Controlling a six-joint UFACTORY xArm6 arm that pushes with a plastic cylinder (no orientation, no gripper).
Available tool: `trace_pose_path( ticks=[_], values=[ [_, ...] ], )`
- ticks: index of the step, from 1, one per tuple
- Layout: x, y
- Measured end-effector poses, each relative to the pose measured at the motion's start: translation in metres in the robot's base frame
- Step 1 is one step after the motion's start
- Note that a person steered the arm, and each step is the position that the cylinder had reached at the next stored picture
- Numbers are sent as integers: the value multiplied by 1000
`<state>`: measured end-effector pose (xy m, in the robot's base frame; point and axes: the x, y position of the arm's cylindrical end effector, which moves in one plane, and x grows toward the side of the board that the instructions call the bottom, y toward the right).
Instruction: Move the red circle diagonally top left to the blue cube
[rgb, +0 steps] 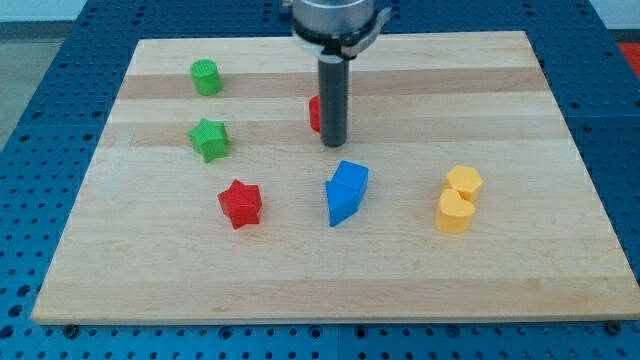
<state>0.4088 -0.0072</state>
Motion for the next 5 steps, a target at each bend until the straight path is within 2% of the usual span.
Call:
trace_pose_path(
  ticks=[1,2,4,5],
  values=[
    [12,-3],
    [9,22],
    [-90,40],
    [-77,-32]
  ],
)
